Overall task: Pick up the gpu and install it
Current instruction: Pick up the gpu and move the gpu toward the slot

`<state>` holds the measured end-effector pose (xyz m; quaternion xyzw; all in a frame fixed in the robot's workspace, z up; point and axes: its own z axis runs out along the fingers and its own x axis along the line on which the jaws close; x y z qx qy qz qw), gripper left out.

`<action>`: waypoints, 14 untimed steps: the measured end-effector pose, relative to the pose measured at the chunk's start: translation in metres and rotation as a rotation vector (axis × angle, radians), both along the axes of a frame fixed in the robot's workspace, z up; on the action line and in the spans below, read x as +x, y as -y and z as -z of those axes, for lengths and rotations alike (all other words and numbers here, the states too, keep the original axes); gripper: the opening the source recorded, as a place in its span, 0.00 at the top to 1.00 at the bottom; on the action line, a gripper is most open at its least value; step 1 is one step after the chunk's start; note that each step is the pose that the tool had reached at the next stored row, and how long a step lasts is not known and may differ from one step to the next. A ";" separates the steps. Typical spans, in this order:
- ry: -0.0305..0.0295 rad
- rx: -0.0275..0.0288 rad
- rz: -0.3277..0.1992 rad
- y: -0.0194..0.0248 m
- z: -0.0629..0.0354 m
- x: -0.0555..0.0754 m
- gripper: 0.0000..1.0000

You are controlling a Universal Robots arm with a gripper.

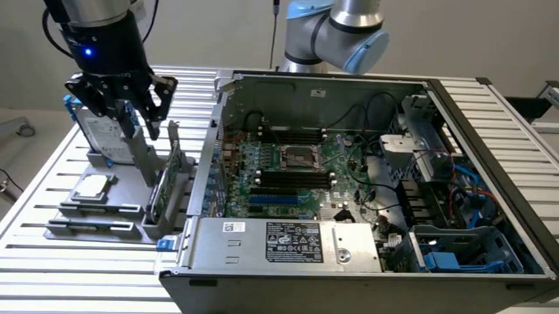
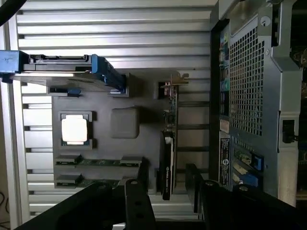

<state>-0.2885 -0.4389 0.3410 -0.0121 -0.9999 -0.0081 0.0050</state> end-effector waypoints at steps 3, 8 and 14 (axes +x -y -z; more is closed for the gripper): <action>0.0002 0.0001 -0.005 0.0006 0.0056 0.006 0.56; 0.0002 0.0001 -0.007 0.0007 0.0147 0.009 0.56; 0.0001 0.0000 -0.007 0.0008 0.0255 0.009 0.56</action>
